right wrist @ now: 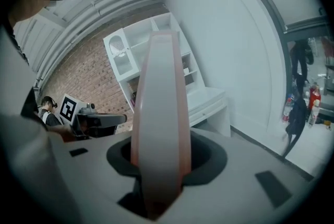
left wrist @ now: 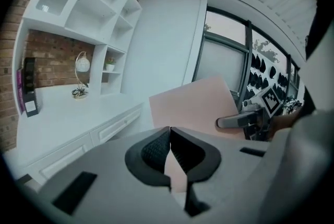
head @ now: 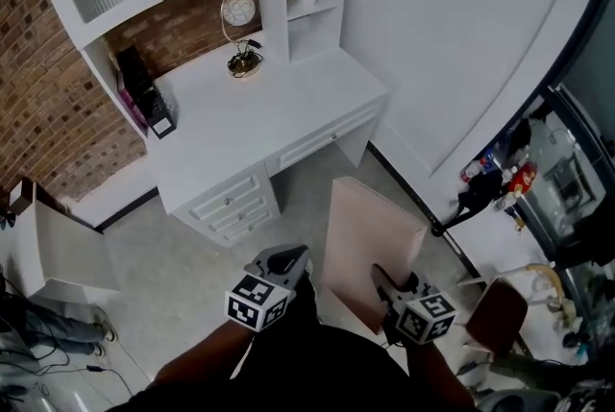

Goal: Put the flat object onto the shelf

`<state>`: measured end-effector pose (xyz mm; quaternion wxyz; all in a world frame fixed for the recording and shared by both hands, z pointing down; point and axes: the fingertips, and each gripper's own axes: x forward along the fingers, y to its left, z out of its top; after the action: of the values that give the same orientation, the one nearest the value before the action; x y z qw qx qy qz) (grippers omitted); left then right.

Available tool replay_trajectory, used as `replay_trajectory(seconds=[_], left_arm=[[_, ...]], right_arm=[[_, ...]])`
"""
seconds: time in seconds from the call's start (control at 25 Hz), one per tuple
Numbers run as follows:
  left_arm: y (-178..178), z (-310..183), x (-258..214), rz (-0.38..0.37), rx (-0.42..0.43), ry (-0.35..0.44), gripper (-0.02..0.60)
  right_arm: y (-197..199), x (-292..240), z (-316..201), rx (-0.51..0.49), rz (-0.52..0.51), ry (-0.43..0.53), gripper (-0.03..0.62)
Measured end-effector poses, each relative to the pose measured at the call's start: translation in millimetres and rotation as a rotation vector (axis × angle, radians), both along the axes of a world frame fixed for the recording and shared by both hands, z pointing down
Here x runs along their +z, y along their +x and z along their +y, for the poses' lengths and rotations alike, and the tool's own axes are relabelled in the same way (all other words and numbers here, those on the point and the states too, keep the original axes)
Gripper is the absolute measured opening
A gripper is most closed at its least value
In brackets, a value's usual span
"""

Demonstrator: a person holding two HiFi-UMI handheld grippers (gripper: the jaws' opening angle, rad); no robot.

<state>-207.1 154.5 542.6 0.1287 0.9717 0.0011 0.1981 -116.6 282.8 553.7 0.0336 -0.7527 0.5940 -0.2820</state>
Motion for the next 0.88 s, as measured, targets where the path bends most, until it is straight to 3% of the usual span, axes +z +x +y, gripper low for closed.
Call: replay_trajectory(seconds=[0.24,0.6,0.88], left_arm=[[60,-51,-13,0.048,-0.002,0.025,0.006],[132,-169,-34,0.097,-0.061,0.042,0.005],[168,-245,-29,0.110,-0.091,0.054,0.006]], right_arm=[[55,-3,-45,-0.021,0.046,-0.018,0.172],[135,-27,-159,-0.055,0.091,-0.011,0.172],[174,-28,-239,-0.089,0.115,-0.019,0.173]])
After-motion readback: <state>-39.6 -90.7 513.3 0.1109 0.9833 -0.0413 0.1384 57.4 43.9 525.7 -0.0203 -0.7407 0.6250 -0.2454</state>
